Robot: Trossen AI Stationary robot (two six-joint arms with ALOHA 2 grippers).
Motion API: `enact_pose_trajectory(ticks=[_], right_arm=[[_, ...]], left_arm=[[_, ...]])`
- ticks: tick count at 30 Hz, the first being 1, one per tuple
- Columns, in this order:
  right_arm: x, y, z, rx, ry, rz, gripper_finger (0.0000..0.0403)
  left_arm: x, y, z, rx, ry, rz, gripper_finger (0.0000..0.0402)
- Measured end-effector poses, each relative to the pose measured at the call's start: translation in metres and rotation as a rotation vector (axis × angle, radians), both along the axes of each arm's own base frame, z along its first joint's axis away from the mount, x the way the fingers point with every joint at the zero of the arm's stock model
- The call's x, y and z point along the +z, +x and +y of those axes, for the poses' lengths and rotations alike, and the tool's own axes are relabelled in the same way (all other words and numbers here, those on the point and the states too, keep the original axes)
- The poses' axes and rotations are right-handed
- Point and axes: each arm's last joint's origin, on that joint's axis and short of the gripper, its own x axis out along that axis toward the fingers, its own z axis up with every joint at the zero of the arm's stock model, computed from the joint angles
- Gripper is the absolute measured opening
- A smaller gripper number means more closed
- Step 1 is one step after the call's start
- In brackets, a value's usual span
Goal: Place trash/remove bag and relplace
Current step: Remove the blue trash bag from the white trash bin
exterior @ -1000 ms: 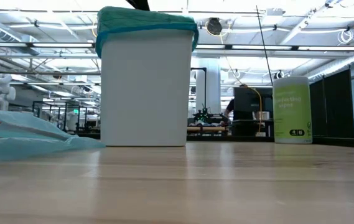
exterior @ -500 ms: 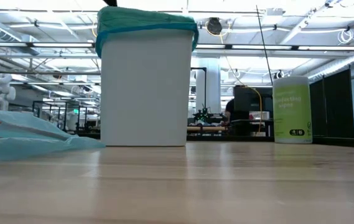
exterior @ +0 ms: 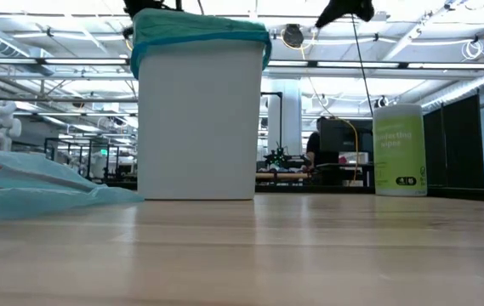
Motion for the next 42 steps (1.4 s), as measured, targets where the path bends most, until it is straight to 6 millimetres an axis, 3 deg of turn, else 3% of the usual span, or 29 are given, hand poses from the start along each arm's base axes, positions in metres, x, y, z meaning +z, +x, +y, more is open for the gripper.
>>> enact_pose_trajectory(ticks=[10, 19, 25, 32, 42], right_arm=[[-0.013, -0.002, -0.005, -0.008, 0.114, 0.026, 0.0], [-0.009, -0.005, 0.015, 0.094, 0.168, 0.0, 0.0], [-0.003, -0.002, 0.024, 0.124, 0.135, -0.052, 0.0], [0.006, 0.006, 0.006, 0.162, 0.035, -0.15, 0.005], [-0.012, 0.017, -0.019, 0.193, 0.246, -0.115, 0.0183]], left_arm=[[-0.019, 0.033, -0.009, -0.278, -0.107, -0.168, 0.0001], [-0.022, 0.056, -0.04, -0.531, -0.191, -0.3, 0.0], [-0.016, 0.068, -0.066, -0.66, -0.154, -0.34, 0.0], [0.006, 0.049, -0.075, -0.586, 0.021, -0.305, 0.0], [0.038, 0.004, -0.086, -0.57, 0.05, -0.411, 0.0]])
